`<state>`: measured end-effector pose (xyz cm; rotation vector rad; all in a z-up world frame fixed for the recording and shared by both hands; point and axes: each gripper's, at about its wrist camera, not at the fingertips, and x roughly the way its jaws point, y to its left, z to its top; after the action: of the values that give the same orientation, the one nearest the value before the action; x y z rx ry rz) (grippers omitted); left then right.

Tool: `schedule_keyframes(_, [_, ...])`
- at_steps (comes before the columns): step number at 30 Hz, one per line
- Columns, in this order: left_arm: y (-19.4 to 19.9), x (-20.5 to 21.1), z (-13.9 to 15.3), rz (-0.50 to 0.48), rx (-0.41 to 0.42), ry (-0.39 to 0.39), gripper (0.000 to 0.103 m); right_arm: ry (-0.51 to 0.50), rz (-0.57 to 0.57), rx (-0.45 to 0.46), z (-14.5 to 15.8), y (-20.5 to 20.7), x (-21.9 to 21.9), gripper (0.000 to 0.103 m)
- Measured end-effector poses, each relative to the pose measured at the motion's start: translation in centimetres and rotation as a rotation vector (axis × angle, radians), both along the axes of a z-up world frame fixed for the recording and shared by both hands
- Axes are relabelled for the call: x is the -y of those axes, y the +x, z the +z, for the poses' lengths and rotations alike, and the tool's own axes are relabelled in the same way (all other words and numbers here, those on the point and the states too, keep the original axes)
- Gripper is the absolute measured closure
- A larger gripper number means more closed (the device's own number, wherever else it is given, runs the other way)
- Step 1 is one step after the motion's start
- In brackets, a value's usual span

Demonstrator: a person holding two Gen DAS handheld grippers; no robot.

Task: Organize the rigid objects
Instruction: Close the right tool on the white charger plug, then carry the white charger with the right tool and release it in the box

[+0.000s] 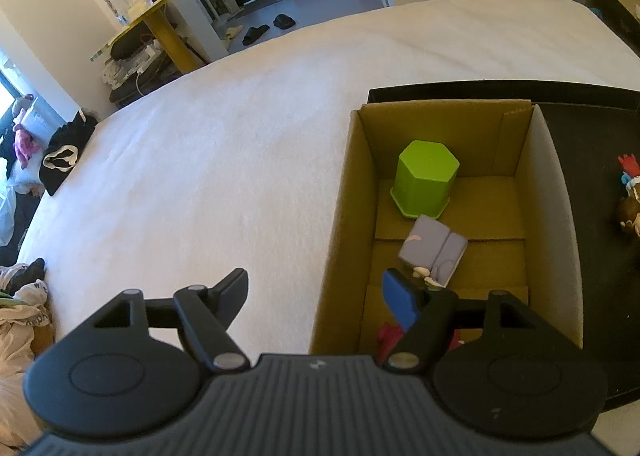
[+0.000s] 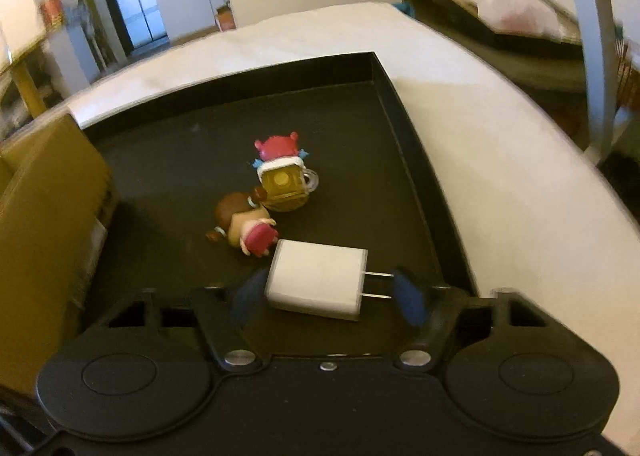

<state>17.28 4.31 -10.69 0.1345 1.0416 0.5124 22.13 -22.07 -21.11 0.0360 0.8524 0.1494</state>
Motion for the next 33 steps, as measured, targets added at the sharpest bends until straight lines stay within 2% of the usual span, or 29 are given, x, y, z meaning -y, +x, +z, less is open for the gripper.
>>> schedule_keyframes(3, [-0.1,-0.1,-0.1,0.002,0.002,-0.015,0.029,0.055,0.012,-0.017,0.5,-0.1,0.4,0.04])
schedule_keyframes(11, [-0.6,-0.9,0.1,0.005,0.029,-0.05,0.029,0.015,0.06,0.038,2.7,-1.1,-0.7,0.04])
schedule_keyframes(17, [-0.9,-1.6,0.0,0.012,0.031,-0.081,0.029,0.016,0.077,0.044,4.1,-1.3,-1.4,0.04])
schedule_keyframes(20, [-1.1,-2.0,0.0,0.016,0.033,-0.103,0.029,0.047,0.09,0.028,5.0,-1.4,-1.6,0.04])
schedule_keyframes(33, [-2.1,-3.7,0.4,0.027,0.063,-0.144,0.029,-0.03,0.158,0.066,8.1,-2.3,-4.7,0.04])
